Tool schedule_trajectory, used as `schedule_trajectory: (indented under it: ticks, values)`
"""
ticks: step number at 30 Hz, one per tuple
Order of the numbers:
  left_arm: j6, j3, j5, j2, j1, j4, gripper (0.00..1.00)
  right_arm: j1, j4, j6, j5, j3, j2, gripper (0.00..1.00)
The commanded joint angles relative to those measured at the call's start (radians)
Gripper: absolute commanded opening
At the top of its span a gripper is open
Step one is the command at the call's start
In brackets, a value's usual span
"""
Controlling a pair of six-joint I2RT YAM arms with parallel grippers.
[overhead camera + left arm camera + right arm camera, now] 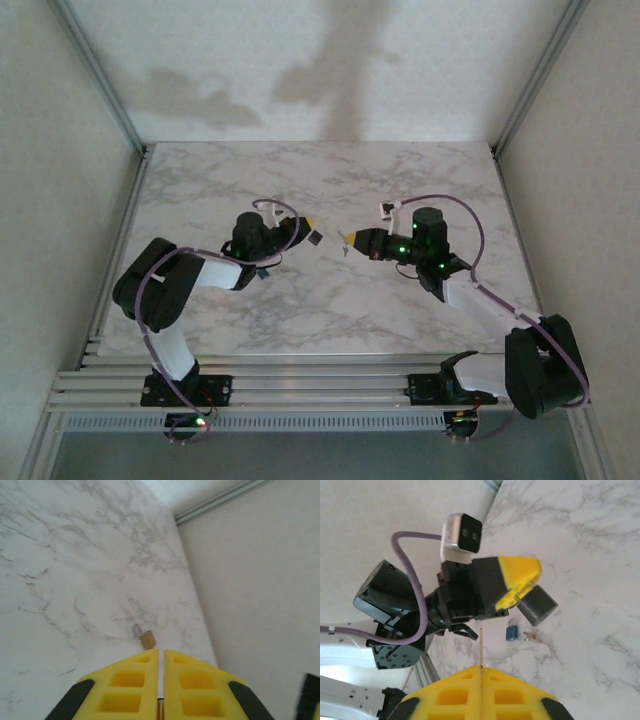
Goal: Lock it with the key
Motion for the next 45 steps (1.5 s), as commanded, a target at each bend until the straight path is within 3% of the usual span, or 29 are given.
schedule_trajectory:
  ticks: [1, 11, 21, 36, 45]
  values:
    - [0.127, 0.075, -0.041, 0.033, -0.013, -0.247, 0.00, -0.011, -0.038, -0.034, 0.061, -0.026, -0.057, 0.00]
    - [0.254, 0.303, -0.164, 0.115, -0.055, -0.622, 0.00, -0.022, -0.081, -0.048, 0.109, -0.047, -0.149, 0.00]
    - [0.310, 0.463, -0.244, 0.203, -0.083, -0.821, 0.00, -0.022, -0.073, -0.042, 0.102, -0.050, -0.146, 0.00]
    - [0.364, 0.586, -0.341, 0.269, -0.100, -0.967, 0.00, -0.023, -0.068, -0.040, 0.104, -0.055, -0.145, 0.00]
    - [0.384, 0.608, -0.355, 0.283, -0.100, -0.990, 0.10, -0.024, -0.068, -0.039, 0.103, -0.055, -0.138, 0.00]
